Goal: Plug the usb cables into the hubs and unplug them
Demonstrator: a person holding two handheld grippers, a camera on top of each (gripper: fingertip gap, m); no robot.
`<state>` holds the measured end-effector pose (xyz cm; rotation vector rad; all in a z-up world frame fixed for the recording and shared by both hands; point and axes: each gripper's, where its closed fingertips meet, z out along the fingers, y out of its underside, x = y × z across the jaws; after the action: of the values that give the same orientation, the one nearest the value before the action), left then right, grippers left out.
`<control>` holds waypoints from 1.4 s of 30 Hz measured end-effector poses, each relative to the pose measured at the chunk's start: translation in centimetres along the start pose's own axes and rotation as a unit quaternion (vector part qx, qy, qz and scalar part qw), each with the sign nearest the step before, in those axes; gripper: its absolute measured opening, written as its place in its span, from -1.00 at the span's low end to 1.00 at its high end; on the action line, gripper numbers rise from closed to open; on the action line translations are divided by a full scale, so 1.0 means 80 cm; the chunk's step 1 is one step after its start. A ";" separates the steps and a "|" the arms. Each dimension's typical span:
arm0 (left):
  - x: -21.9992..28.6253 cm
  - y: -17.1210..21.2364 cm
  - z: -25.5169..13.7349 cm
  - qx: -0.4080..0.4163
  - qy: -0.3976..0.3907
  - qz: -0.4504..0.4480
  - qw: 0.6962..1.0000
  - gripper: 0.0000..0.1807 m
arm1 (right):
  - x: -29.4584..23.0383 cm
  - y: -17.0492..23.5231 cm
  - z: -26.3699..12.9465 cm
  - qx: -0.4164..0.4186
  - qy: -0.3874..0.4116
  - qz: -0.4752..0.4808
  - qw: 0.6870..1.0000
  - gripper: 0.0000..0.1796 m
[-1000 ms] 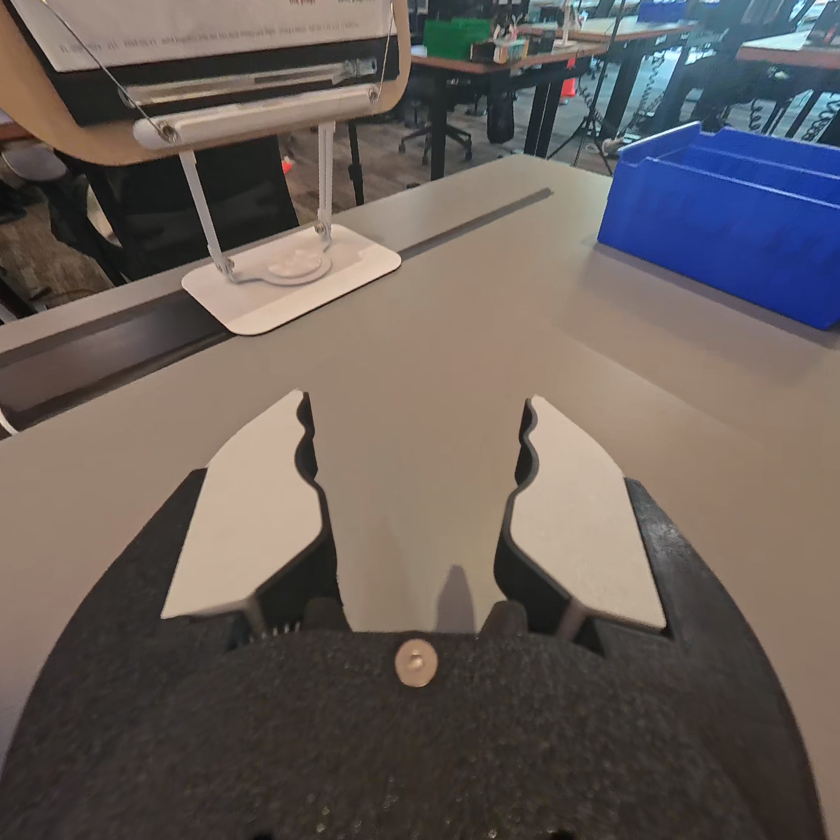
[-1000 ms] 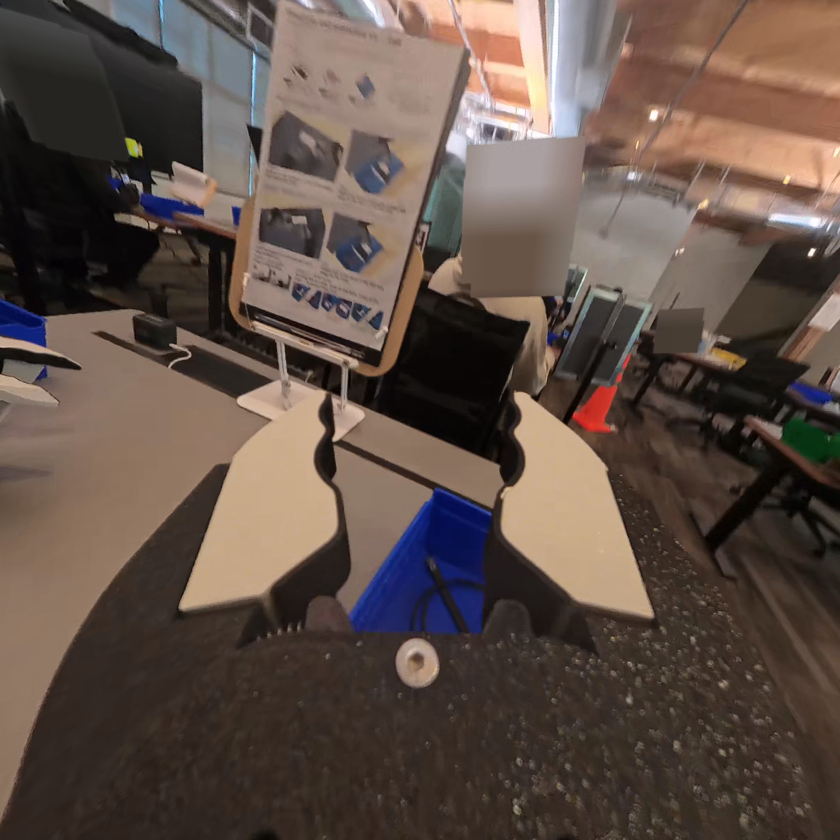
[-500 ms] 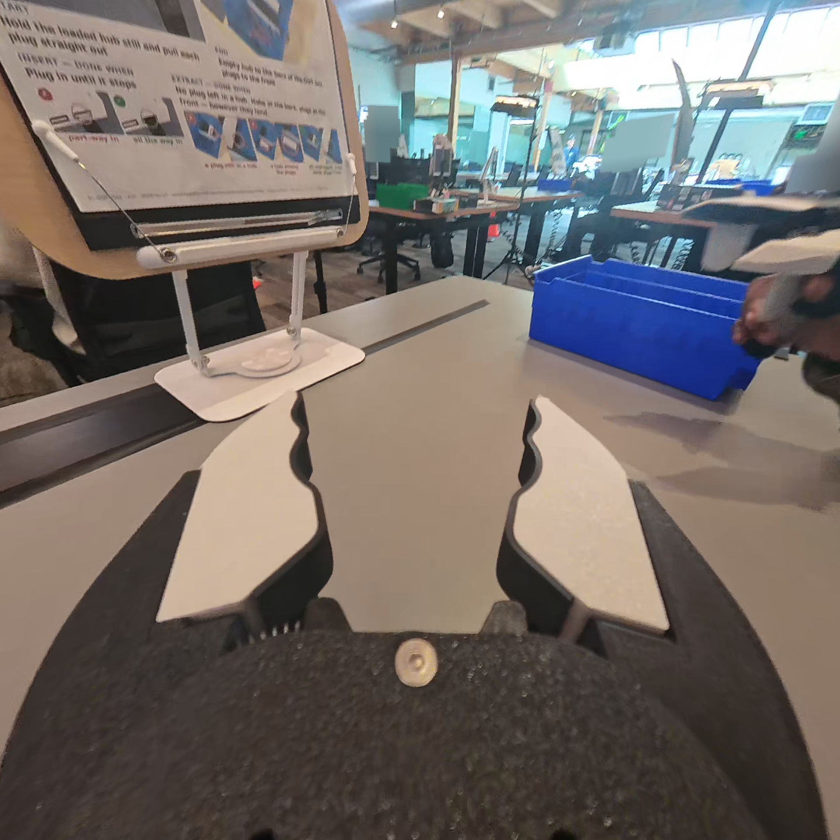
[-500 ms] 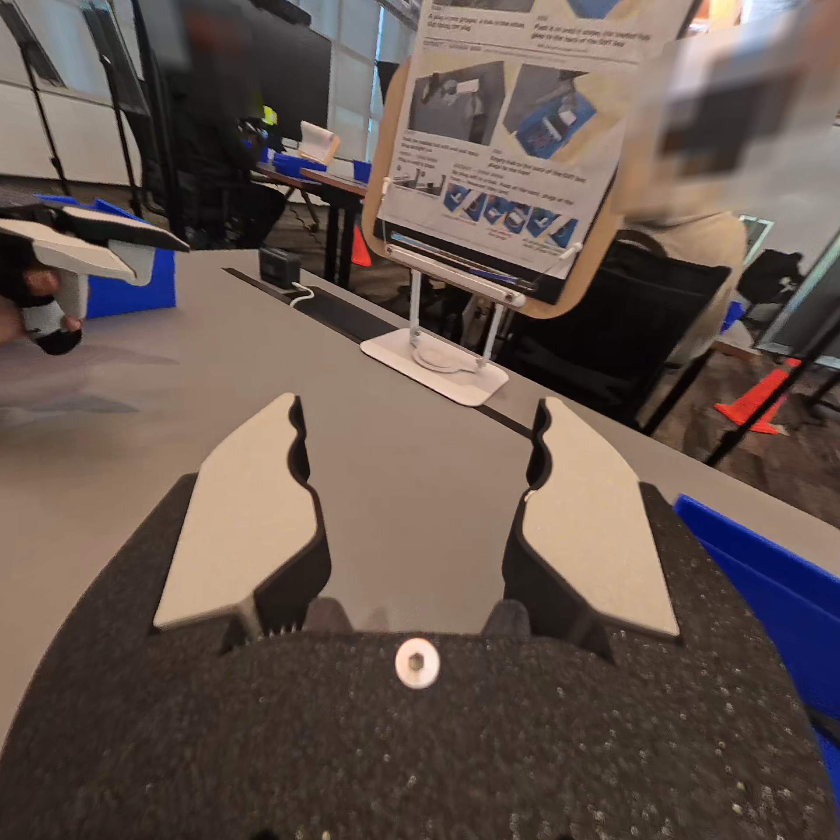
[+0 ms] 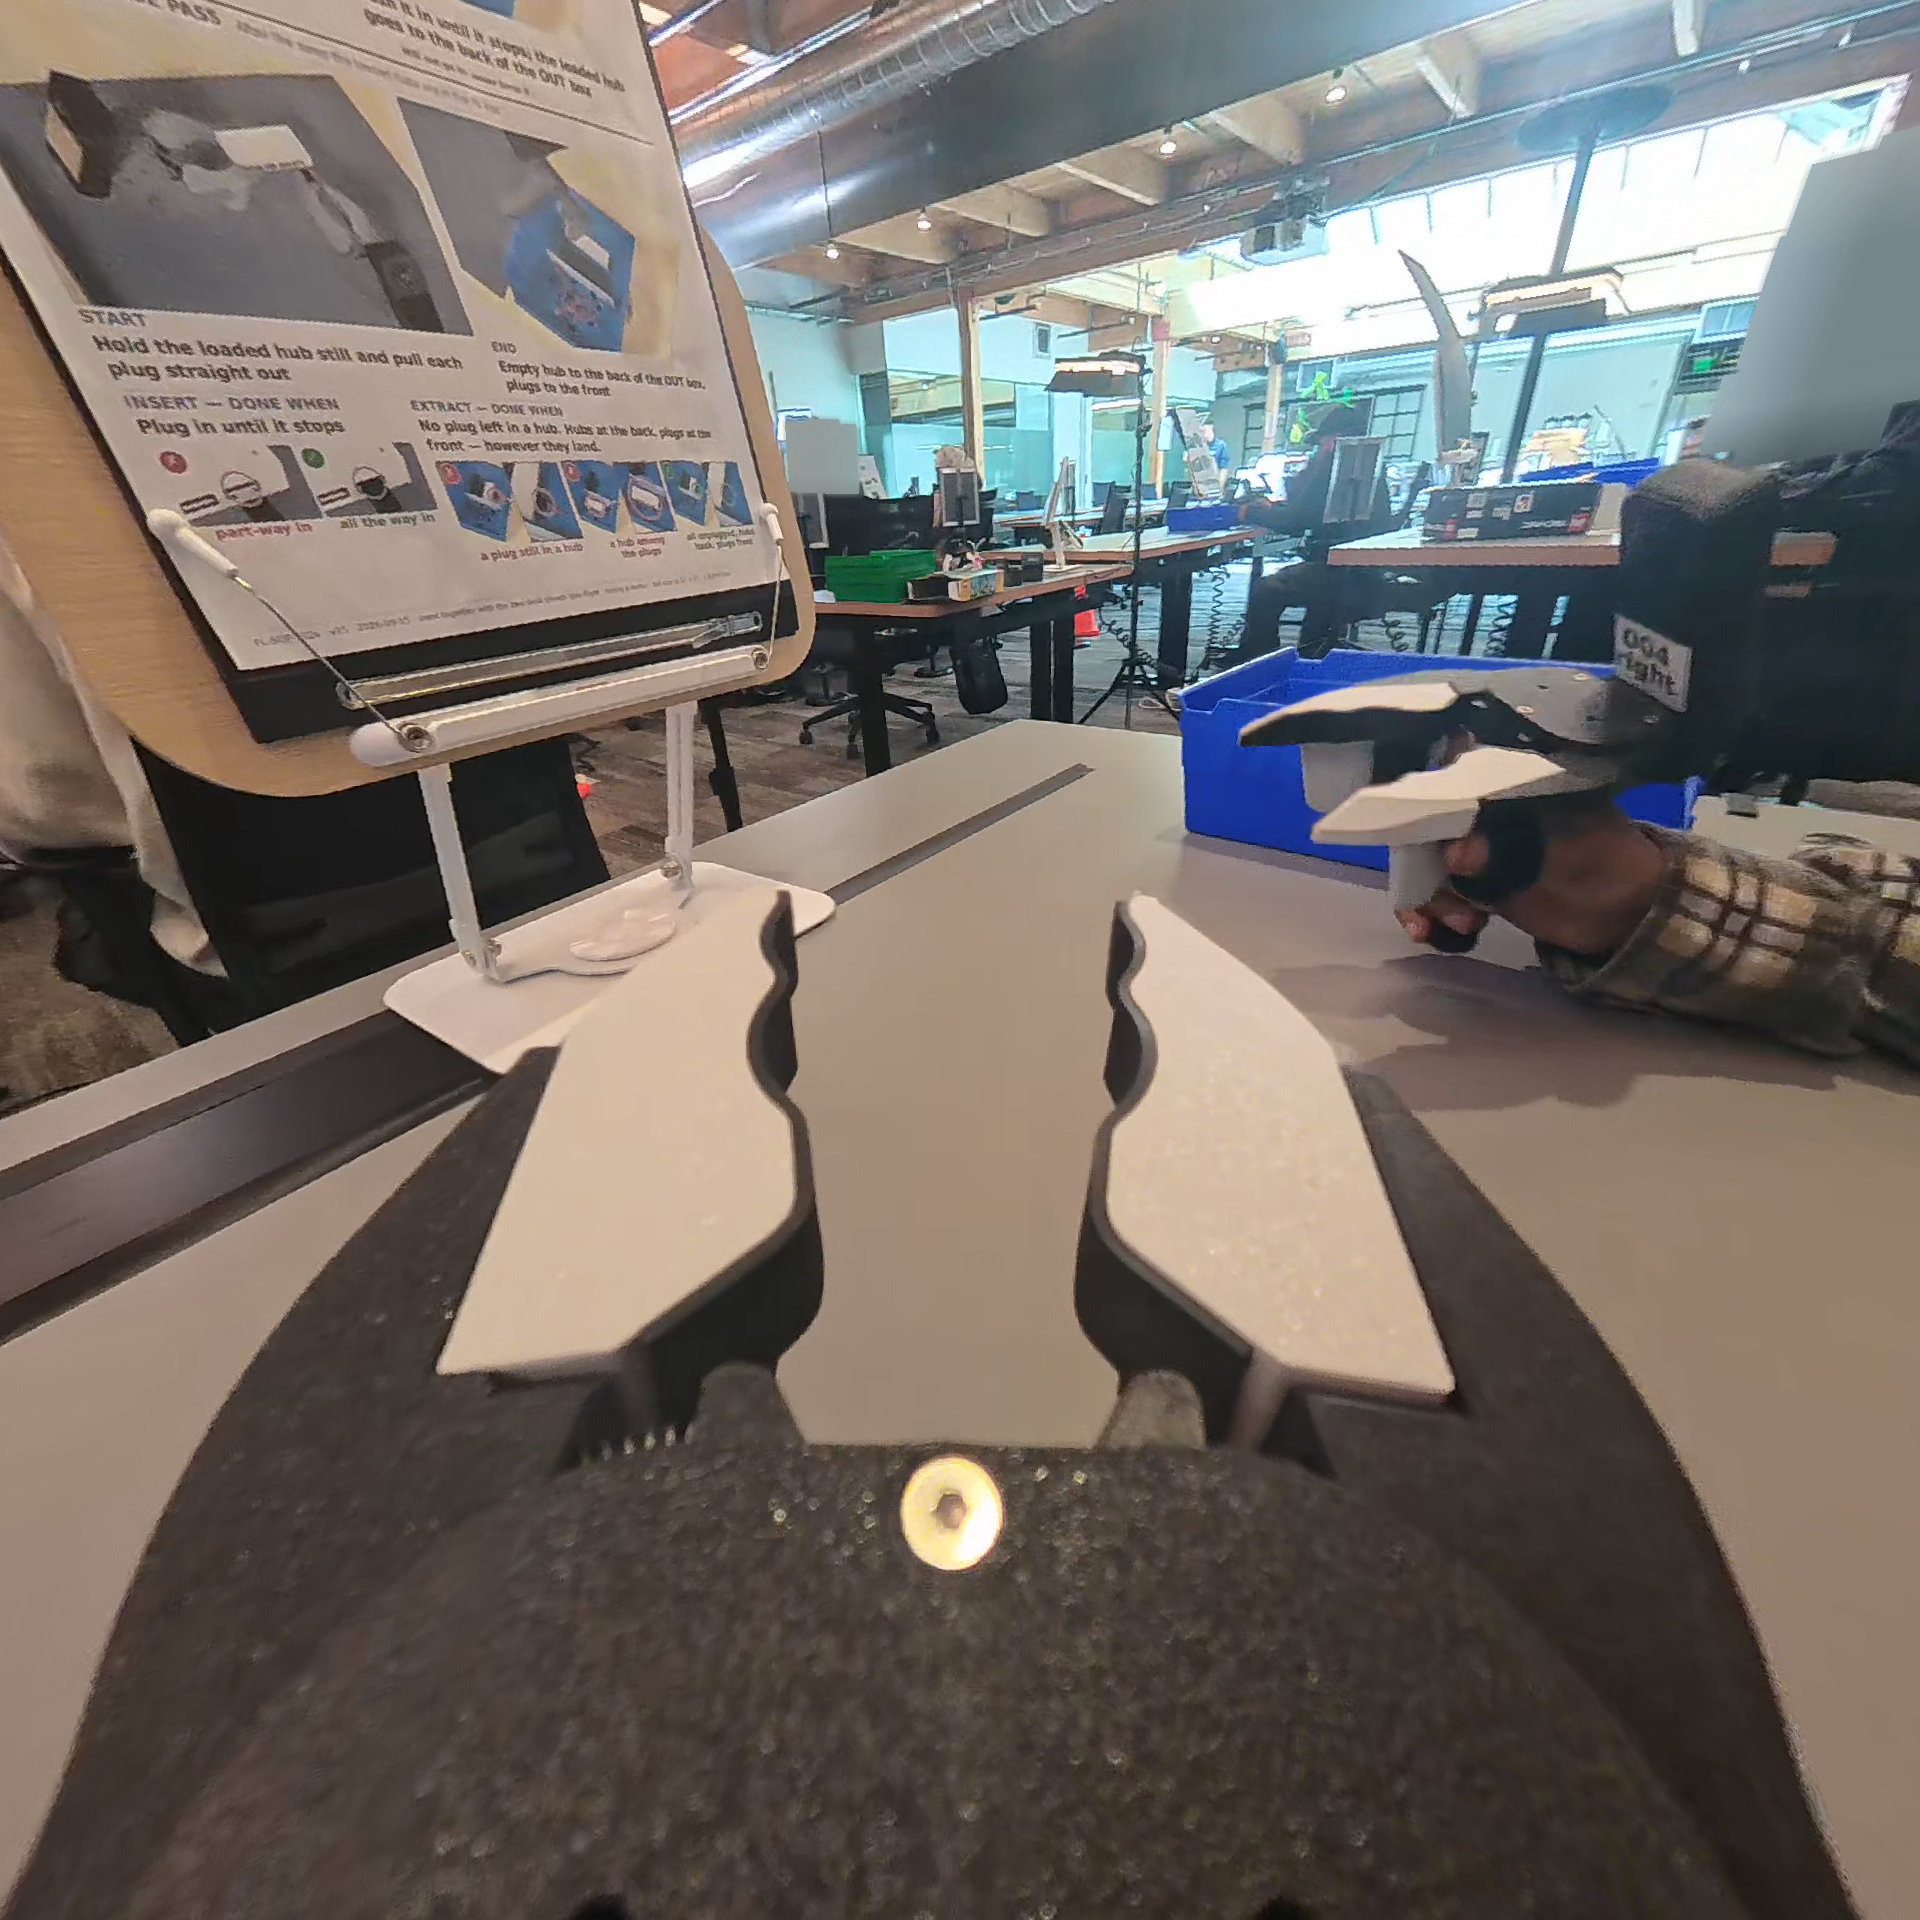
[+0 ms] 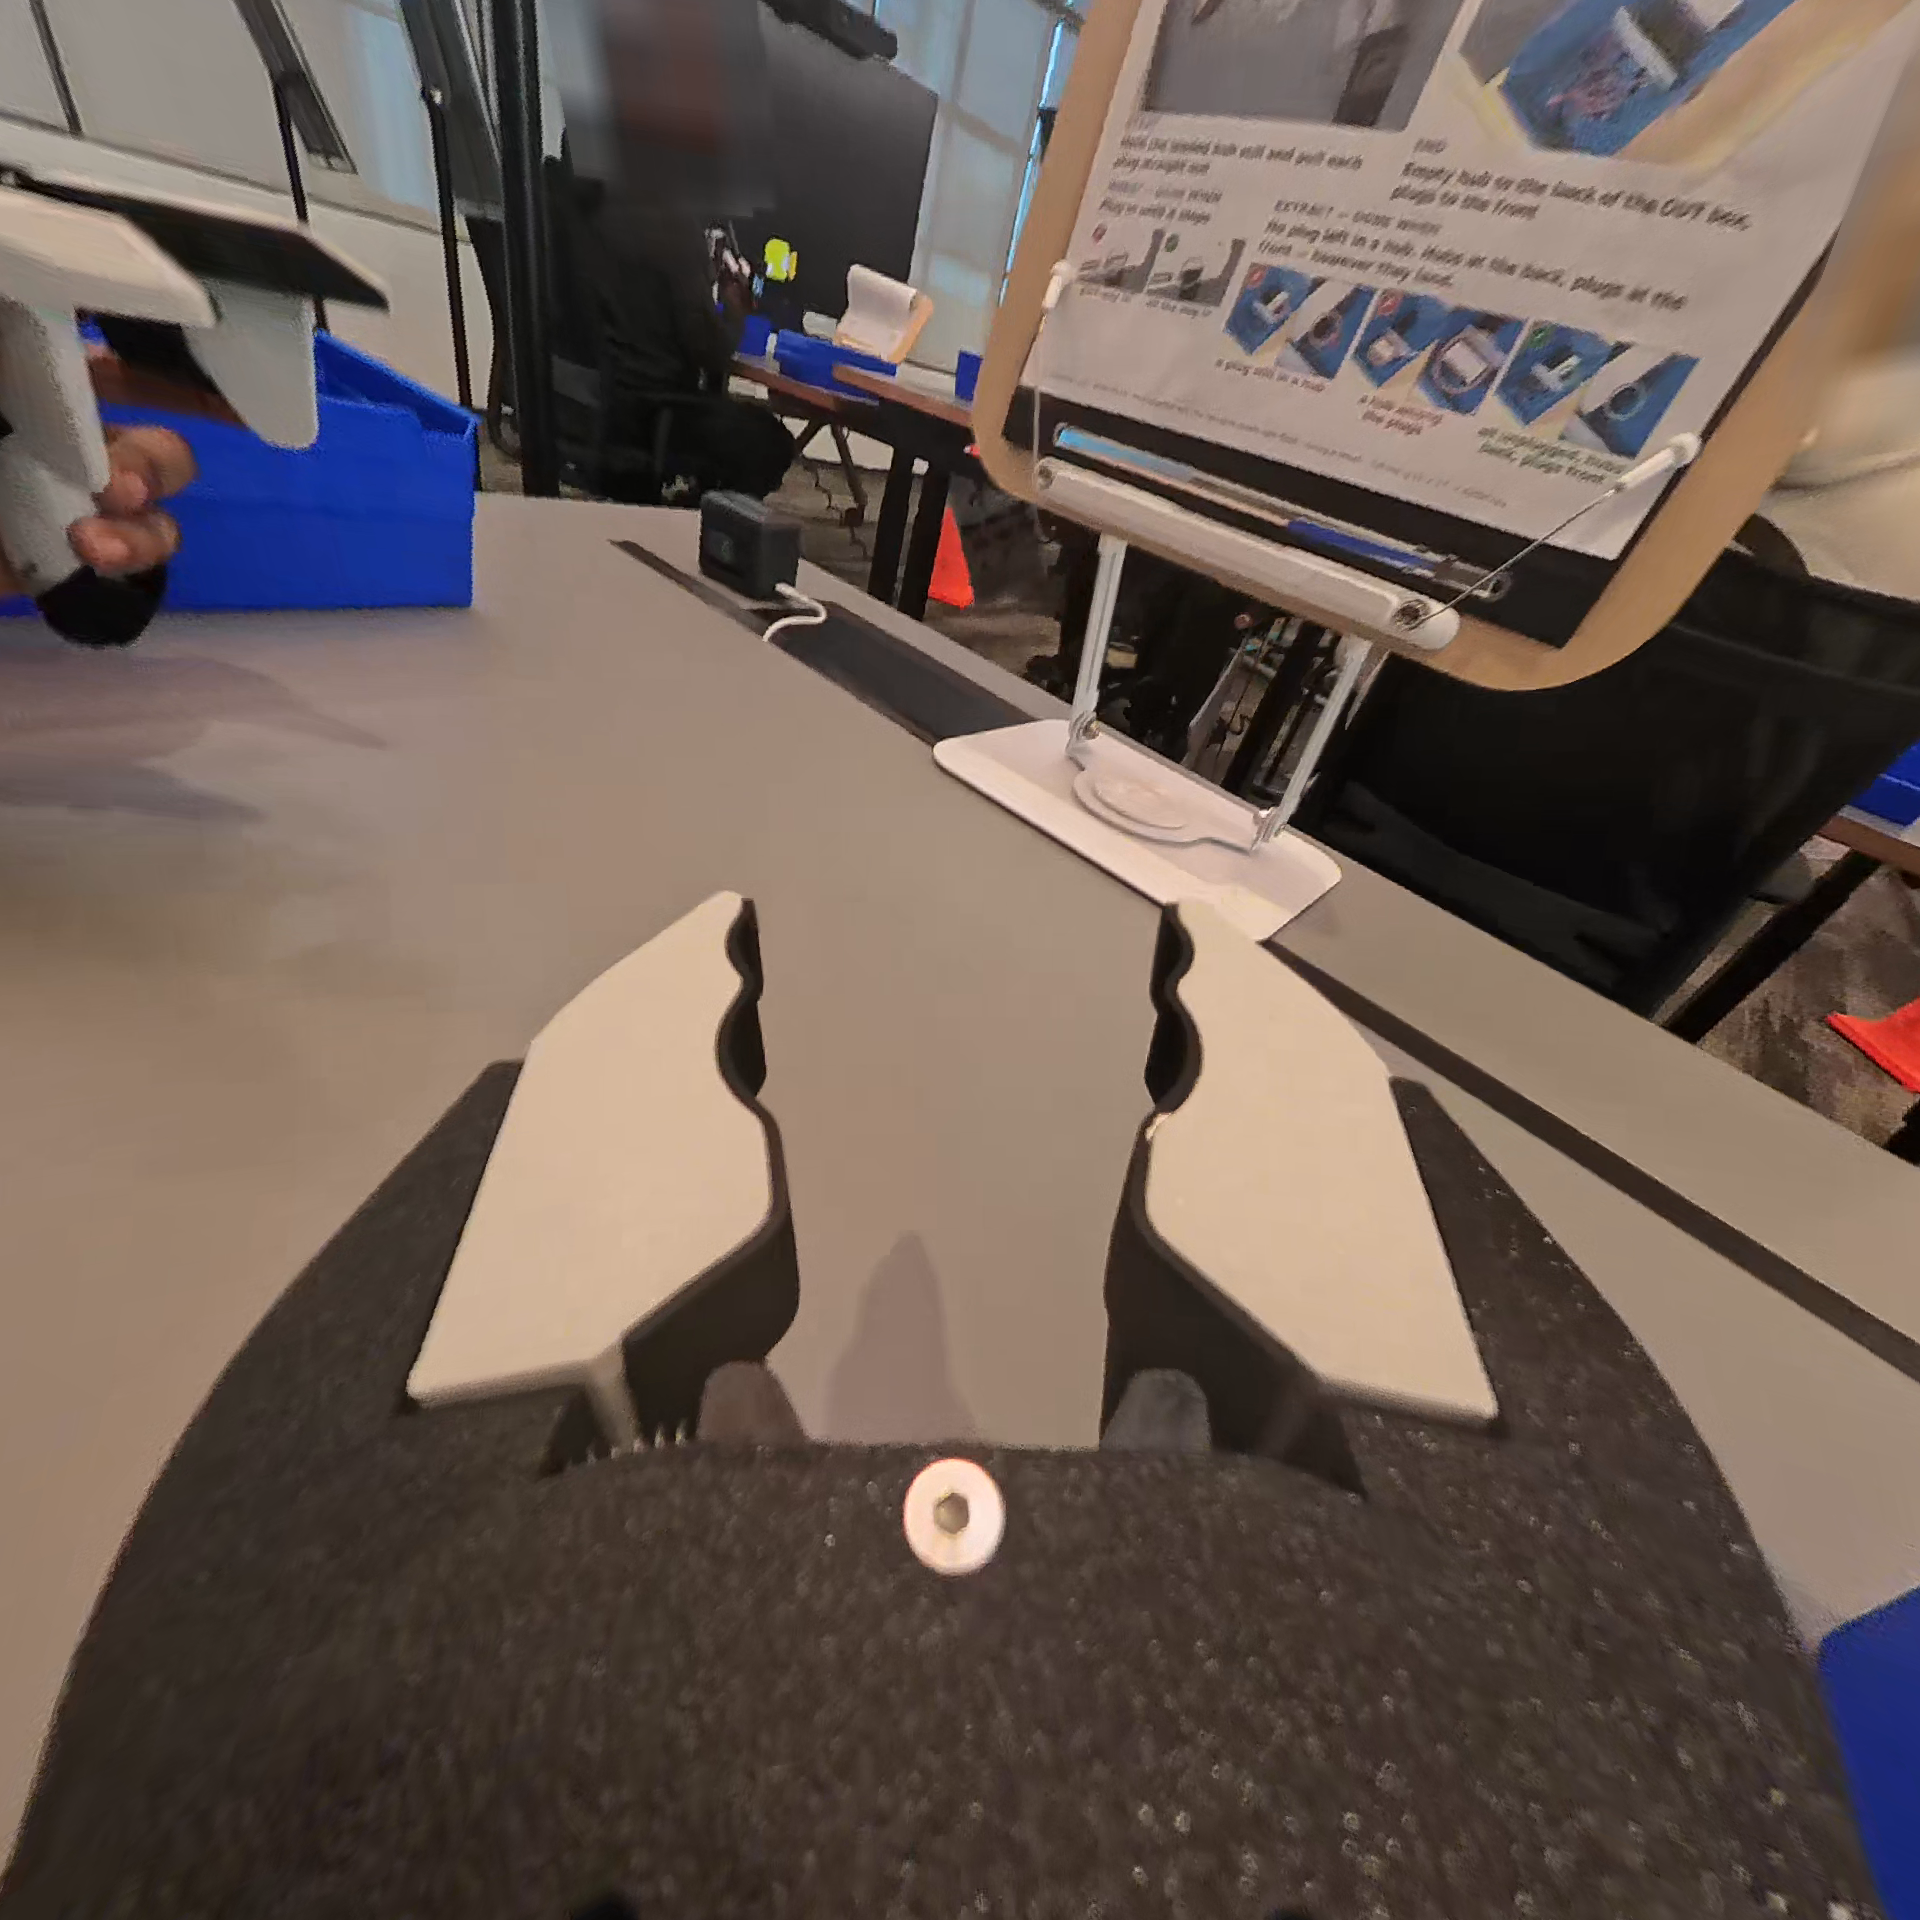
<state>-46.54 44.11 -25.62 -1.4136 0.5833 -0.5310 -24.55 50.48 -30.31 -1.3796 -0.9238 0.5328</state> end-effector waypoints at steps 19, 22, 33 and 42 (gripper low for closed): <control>-0.028 0.043 -0.001 -0.085 -0.056 0.011 0.995 -0.27 | -0.017 0.011 -0.006 -0.023 -0.007 0.010 1.000 -0.21; -0.031 0.048 -0.001 -0.092 -0.057 0.005 0.994 -0.25 | -0.017 0.014 -0.005 -0.027 -0.008 0.012 1.000 -0.22; -0.030 0.054 0.001 -0.103 -0.057 0.008 0.993 -0.27 | -0.019 0.017 -0.004 -0.034 -0.014 0.007 0.999 -0.28; -0.030 0.058 0.002 -0.111 -0.056 0.004 0.992 -0.27 | -0.019 0.018 -0.005 -0.039 -0.014 0.005 0.999 -0.33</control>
<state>-48.22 46.24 -30.12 -1.6394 0.5695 -0.3853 -24.81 49.27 -32.06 -1.4509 -0.9699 0.5300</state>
